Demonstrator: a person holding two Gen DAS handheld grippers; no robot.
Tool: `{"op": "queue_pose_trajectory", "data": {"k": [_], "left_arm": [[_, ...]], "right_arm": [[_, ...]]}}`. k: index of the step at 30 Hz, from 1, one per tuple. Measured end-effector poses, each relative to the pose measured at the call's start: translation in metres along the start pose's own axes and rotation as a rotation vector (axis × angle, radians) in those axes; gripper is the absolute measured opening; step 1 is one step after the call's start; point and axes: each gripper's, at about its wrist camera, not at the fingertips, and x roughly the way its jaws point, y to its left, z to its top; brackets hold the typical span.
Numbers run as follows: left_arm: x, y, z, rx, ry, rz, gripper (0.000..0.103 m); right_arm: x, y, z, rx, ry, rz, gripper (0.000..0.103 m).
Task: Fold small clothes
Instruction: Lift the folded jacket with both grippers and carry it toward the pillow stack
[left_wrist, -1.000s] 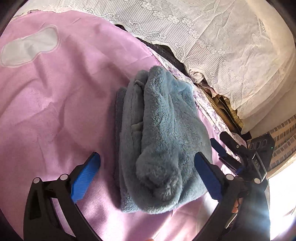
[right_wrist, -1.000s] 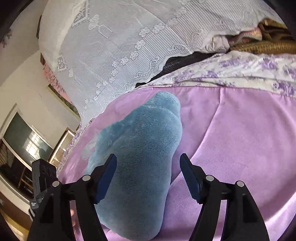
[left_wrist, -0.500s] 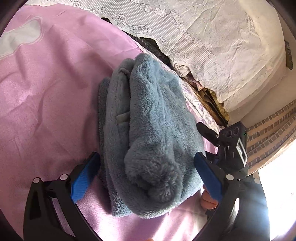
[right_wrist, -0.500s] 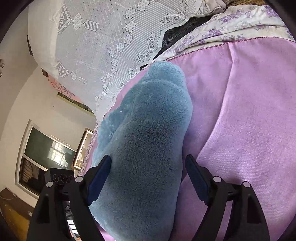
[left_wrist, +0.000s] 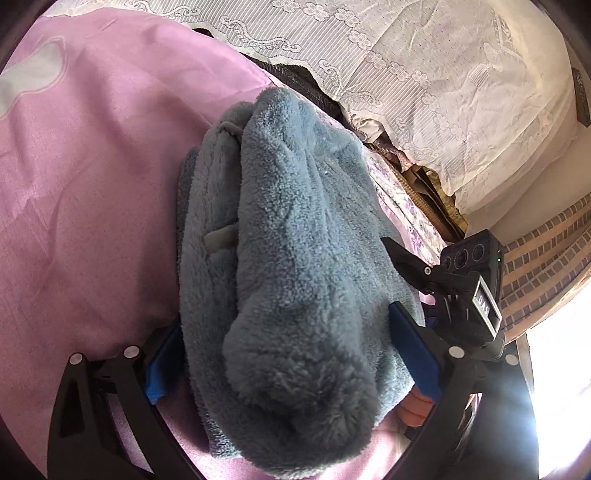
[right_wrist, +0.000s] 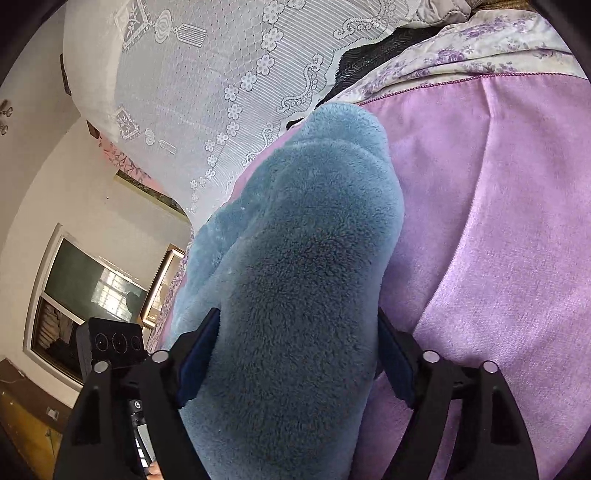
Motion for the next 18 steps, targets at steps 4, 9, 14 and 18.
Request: {"op": "queue_pose_trajectory", "data": {"k": [4, 9, 14, 18], "left_arm": [[-0.004, -0.006, -0.003, 0.042, -0.021, 0.026, 0.077], [-0.009, -0.014, -0.006, 0.084, -0.055, 0.042, 0.072], [-0.018, -0.022, -0.01, 0.124, -0.087, 0.04, 0.069], [-0.03, -0.031, -0.015, 0.154, -0.117, 0.028, 0.069]], "right_arm": [[-0.001, 0.01, -0.002, -0.058, -0.021, -0.042, 0.064], [-0.007, 0.032, -0.007, -0.173, -0.075, -0.104, 0.06], [-0.018, 0.047, -0.012, -0.249, -0.122, -0.125, 0.057], [-0.035, 0.054, -0.016, -0.288, -0.162, -0.119, 0.057]]}}
